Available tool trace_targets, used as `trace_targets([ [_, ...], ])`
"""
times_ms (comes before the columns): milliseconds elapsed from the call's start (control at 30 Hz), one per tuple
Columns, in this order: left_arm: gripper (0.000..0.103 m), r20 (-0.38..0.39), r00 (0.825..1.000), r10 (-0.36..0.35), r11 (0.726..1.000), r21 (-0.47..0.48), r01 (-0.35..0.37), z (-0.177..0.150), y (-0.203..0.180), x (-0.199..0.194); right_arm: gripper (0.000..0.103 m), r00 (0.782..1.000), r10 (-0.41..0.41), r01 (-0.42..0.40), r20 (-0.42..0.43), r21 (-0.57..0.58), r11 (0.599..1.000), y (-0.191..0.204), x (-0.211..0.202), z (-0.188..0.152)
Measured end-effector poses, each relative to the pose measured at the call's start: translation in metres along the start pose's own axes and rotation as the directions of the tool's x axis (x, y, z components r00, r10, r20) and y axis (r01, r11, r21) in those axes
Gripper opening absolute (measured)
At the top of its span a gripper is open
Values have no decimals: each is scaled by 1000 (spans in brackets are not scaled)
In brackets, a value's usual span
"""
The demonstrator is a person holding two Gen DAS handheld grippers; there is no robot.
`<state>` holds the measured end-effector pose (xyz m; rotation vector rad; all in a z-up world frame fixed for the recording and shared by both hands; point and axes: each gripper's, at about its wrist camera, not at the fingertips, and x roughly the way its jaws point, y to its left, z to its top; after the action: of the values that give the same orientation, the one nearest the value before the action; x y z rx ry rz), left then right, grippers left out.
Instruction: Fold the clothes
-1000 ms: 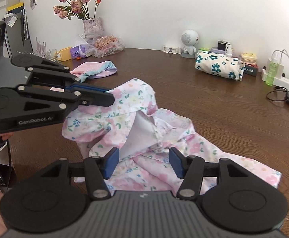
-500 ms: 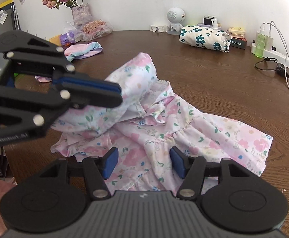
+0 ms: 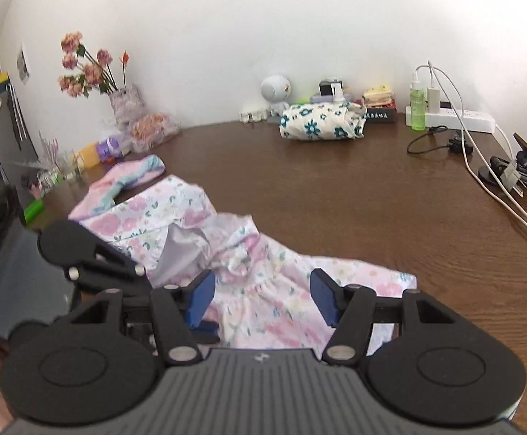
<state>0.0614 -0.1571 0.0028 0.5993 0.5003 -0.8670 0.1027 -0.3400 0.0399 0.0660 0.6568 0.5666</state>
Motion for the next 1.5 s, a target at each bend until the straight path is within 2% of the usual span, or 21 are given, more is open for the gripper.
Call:
trace_targets([
  [133,12,54,996,70,985,-160,-61,-10,29,-38,59,999,32,-32,10,1,999,0,15,19],
  [200,27,69,987,146,957,-265,-123,-23,50,-63,59,999,38,-38,-17,-10,999,1,25,21],
  [233,42,67,979,191,935,-317,-161,-30,61,-75,59,999,41,-42,-31,-14,999,4,31,21],
  [267,49,52,970,236,906,-371,-201,-39,73,-86,59,998,45,-46,-34,-25,999,8,33,24],
  [367,51,-17,950,312,822,-496,-279,-64,107,-103,59,998,56,-58,-41,-62,996,21,38,36],
  [467,51,-102,940,325,783,-529,-328,-85,123,-105,59,997,67,-71,-49,-98,993,35,44,48],
  [533,51,-105,949,297,789,-533,-306,-97,124,-107,59,994,74,-85,-77,-149,985,51,52,63],
  [633,52,-82,964,252,827,-500,-258,-108,117,-109,59,989,72,-99,-130,-215,972,72,67,83],
  [800,54,-65,973,223,931,-282,-232,-108,84,-107,59,976,42,-80,-214,-173,982,72,93,85],
  [867,56,-90,965,245,954,-157,-257,-106,71,-100,59,976,39,-68,-213,-132,989,66,93,81],
  [933,56,-125,948,292,955,-21,-297,-101,64,-86,59,977,41,-64,-209,-106,992,61,89,76],
  [1000,56,-153,927,341,938,116,-326,-97,56,-73,60,978,40,-60,-206,-91,994,59,84,69],
  [1167,58,-148,927,345,901,331,-282,-82,48,-35,62,969,47,-63,-241,-59,996,52,79,46],
  [1233,58,-150,916,372,876,383,-293,-80,46,-22,62,964,62,-77,-258,-48,996,48,77,35],
  [1267,54,-154,914,375,878,376,-297,-78,48,-19,62,962,67,-82,-263,-44,996,46,76,30],
  [1300,45,-158,912,378,879,369,-300,-77,49,-15,62,960,74,-87,-269,-38,995,44,76,25],
  [1333,10,-162,910,381,881,362,-304,-76,51,-12,62,958,80,-91,-276,-27,995,42,76,21],
  [1367,4,-170,917,361,905,300,-301,-73,56,-14,62,956,86,-94,-282,-16,995,40,77,16],
  [1433,4,-153,931,330,940,140,-311,-70,72,-24,62,953,95,-98,-287,4,995,35,78,10],
  [1467,3,-145,936,321,947,29,-320,-69,84,-30,62,953,105,-104,-283,18,994,32,77,8],
  [1500,3,-125,944,304,936,-144,-320,-77,104,-41,62,954,112,-108,-279,31,994,29,77,7],
])
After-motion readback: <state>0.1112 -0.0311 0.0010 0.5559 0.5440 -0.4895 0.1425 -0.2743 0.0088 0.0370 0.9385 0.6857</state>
